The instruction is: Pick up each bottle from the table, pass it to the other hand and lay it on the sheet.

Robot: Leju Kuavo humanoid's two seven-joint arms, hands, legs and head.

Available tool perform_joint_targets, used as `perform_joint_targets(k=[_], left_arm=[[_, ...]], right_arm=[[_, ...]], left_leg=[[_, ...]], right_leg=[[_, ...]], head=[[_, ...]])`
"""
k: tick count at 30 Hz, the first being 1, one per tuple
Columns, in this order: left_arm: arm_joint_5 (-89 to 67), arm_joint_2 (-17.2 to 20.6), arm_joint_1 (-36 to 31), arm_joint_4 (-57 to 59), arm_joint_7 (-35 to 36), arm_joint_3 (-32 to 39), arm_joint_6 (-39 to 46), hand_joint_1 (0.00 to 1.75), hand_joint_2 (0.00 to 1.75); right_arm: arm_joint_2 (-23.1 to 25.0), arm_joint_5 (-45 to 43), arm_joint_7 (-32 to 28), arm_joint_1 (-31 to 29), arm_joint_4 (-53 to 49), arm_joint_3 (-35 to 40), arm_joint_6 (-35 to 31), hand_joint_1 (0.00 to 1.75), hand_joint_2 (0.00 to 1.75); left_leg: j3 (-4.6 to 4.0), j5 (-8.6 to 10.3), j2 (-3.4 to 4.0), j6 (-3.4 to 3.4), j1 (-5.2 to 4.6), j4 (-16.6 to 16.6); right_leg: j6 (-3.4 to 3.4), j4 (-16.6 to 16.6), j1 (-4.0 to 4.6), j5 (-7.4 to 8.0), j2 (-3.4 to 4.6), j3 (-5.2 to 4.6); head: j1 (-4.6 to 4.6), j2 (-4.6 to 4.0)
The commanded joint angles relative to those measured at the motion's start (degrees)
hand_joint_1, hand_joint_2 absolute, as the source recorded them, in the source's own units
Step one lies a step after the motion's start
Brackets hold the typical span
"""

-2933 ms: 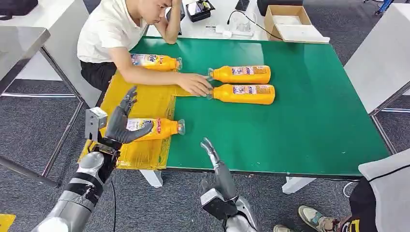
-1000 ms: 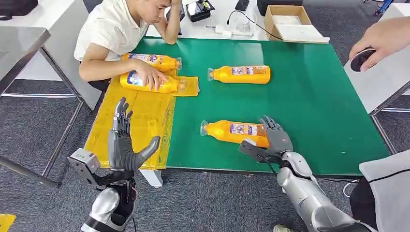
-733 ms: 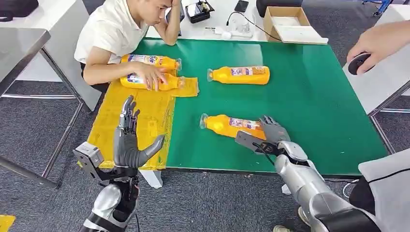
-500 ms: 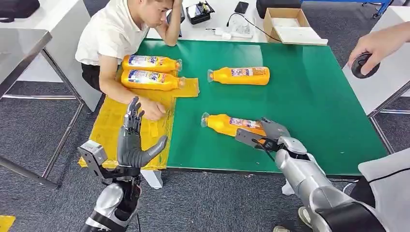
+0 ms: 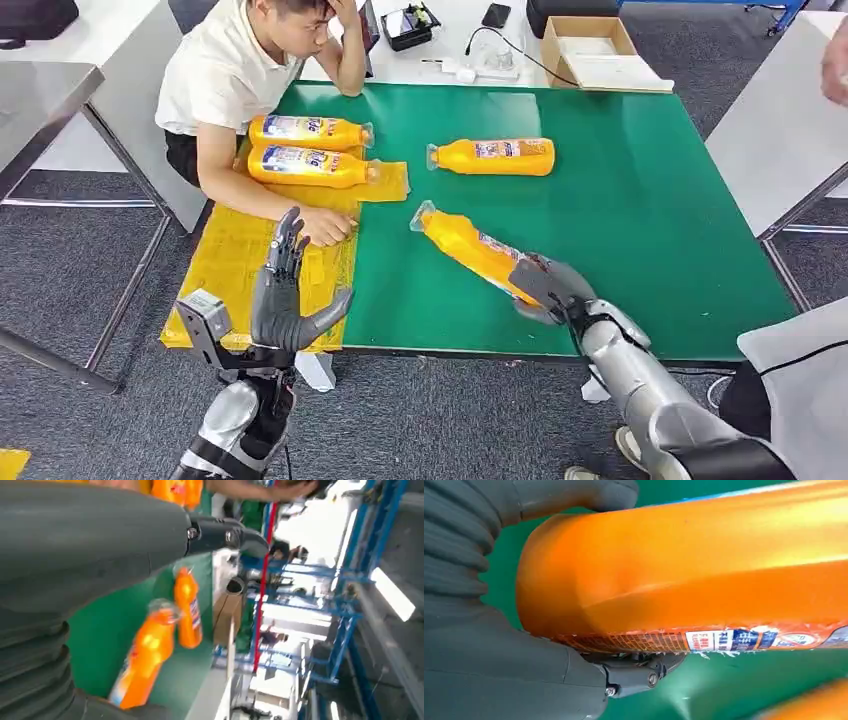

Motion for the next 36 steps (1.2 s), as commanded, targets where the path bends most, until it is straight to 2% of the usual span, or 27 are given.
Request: perform_joint_targets(k=[1, 2, 6, 9, 11, 12, 14, 22, 28, 36], left_arm=[[7.79, -1.63, 1.67, 4.5, 6.75, 1.42, 1.25, 0.0, 1.75], [10.47, -2.07, 1.96, 5.62, 9.17, 1.29, 2.05, 0.0, 1.75], [16.71, -1.51, 3.29, 9.66, 8.78, -2.47, 1.34, 0.0, 1.75], [17.0, -1.27, 3.32, 9.35, 8.49, -2.88, 1.58, 0.0, 1.75], [17.96, -1.04, 3.26, 8.88, 9.07, -3.31, 1.4, 0.0, 1.75], [18.67, -0.54, 3.51, 8.1, 8.95, -4.35, -0.2, 0.0, 1.75], [18.32, -0.32, 4.14, 6.03, 7.3, -5.11, -1.51, 0.0, 1.75], [15.61, -0.24, 3.15, 2.68, 5.72, -6.76, -4.53, 0.0, 1.75], [14.93, -0.89, 2.95, 0.55, 3.07, -5.94, -5.79, 0.0, 1.75], [14.92, -1.21, 2.43, 0.89, 2.95, -5.74, -5.76, 0.0, 1.75]], right_arm=[[5.8, -8.47, -7.88, 7.5, -9.48, -7.02, -2.42, 1.75, 1.75], [6.77, -11.65, -9.5, 8.85, -13.12, -7.15, -2.06, 1.75, 1.75], [8.41, -18.66, -6.41, 15.59, -30.09, -0.42, -4.17, 1.75, 1.75], [7.89, -19.55, -5.69, 15.76, -30.63, 0.64, -4.49, 1.75, 1.75], [7.48, -21.13, -7.29, 15.52, -30.37, 1.74, -5.2, 1.75, 1.75], [7.76, -21.9, -8.65, 16.49, -33.1, 3.52, -5.82, 1.75, 1.75], [7.3, -21.58, -6.61, 17.34, -36.21, 8.24, -4.9, 1.75, 1.75], [10.06, -20.2, -8.04, 17.11, -32.33, 18.13, -3.24, 1.75, 1.75], [9.65, -18.92, -8.47, 15.45, -27.64, 26.16, -0.62, 1.75, 1.75], [9.64, -17.89, -8.86, 14.99, -26.87, 27.78, -0.45, 1.75, 1.75]], left_leg=[[0.12, -0.03, 0.03, -0.15, 0.1, -0.1], [0.03, -0.04, 0.08, -0.11, 0.07, -0.06], [-0.15, -0.02, 0.05, -0.07, 0.04, -0.07], [-0.28, -0.06, 0.03, -0.08, 0.08, -0.04], [-0.32, -0.07, -0.02, -0.09, 0.08, -0.04], [-0.27, -0.12, -0.03, -0.12, 0.12, -0.03], [-0.49, -0.07, -0.01, -0.09, 0.08, -0.02], [-0.51, -0.08, 0.04, -0.14, 0.12, 0.0], [-0.56, -0.04, 0.01, -0.08, 0.11, -0.03], [-0.52, -0.06, -0.06, -0.11, 0.1, -0.02]], right_leg=[[-0.2, -0.09, 0.11, -0.02, 0.01, 0.11], [-0.15, -0.04, 0.08, -0.02, 0.07, 0.0], [-0.1, 0.01, 0.04, -0.04, 0.07, -0.14], [-0.12, 0.01, 0.07, -0.08, 0.05, -0.24], [-0.13, 0.0, 0.07, -0.11, -0.01, -0.26], [-0.18, -0.01, 0.11, -0.15, -0.03, -0.21], [-0.13, 0.03, 0.06, -0.1, 0.02, -0.43], [-0.18, 0.04, 0.11, -0.09, 0.06, -0.48], [-0.13, 0.01, 0.1, -0.07, 0.04, -0.52], [-0.17, 0.0, 0.08, -0.09, -0.02, -0.43]], head=[[-0.02, 0.0], [-0.04, 0.0], [-0.02, 0.0], [-0.02, 0.0], [-0.04, 0.0], [-0.02, 0.0], [-0.02, 0.0], [-0.02, 0.0], [-0.02, 0.0], [-0.02, 0.0]])
